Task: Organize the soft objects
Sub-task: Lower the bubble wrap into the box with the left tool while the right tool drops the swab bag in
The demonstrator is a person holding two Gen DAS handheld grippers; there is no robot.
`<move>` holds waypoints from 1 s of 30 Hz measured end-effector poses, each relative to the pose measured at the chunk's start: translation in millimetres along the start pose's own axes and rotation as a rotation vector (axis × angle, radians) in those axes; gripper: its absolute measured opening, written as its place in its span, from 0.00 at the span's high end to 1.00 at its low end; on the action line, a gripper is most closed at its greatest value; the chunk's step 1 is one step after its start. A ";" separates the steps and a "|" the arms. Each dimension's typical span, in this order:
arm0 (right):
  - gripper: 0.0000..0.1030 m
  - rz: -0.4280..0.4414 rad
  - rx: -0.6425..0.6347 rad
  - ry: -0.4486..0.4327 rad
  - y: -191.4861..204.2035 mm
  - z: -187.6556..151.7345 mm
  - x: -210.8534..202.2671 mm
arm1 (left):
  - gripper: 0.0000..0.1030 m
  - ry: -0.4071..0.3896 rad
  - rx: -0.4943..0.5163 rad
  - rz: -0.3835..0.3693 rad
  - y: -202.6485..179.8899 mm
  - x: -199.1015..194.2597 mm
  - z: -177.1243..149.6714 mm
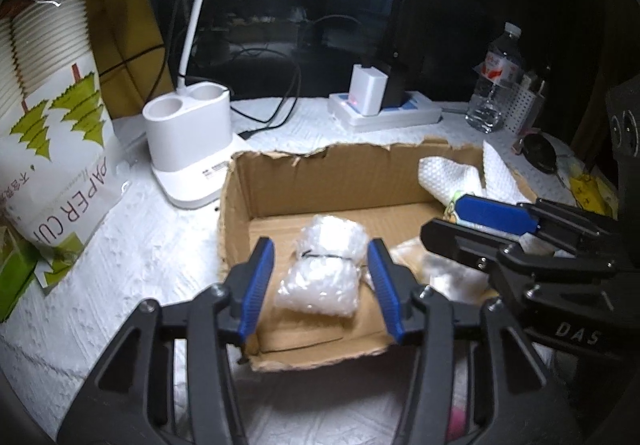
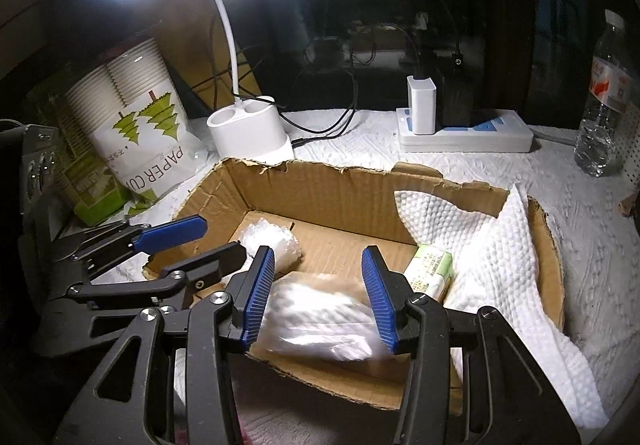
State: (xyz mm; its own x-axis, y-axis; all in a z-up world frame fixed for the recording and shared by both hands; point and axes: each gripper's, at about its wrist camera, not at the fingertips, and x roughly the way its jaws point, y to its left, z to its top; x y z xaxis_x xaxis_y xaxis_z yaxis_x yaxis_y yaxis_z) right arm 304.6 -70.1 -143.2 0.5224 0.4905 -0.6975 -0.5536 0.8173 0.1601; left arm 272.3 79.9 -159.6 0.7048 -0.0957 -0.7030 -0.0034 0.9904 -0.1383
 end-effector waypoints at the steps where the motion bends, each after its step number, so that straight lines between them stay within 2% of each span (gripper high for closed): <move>1: 0.52 -0.002 0.002 0.002 -0.2 0.0 0.5 | 0.51 0.000 -0.002 0.002 0.0 -0.3 0.0; 5: 0.50 -0.020 0.000 -0.001 -0.5 0.1 -1.4 | 0.51 -0.004 -0.007 0.005 -0.5 -3.5 0.3; 7: 0.45 -0.024 0.003 -0.005 -0.8 0.2 -3.4 | 0.51 -0.007 -0.010 0.005 -0.6 -5.8 0.4; 10: 0.42 -0.030 0.006 -0.015 -1.1 0.1 -8.1 | 0.51 -0.012 -0.013 0.009 -0.6 -10.0 0.1; 30: 0.42 -0.058 -0.018 -0.072 17.0 -12.3 -56.7 | 0.51 -0.067 -0.013 0.005 -10.8 -54.1 -11.7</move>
State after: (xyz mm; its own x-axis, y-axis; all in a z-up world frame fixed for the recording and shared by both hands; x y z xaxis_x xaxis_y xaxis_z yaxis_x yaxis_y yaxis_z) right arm 257.6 -87.7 -109.5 0.5990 0.4631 -0.6533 -0.5319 0.8399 0.1078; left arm 225.9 73.2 -128.3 0.7505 -0.0832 -0.6556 -0.0159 0.9895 -0.1438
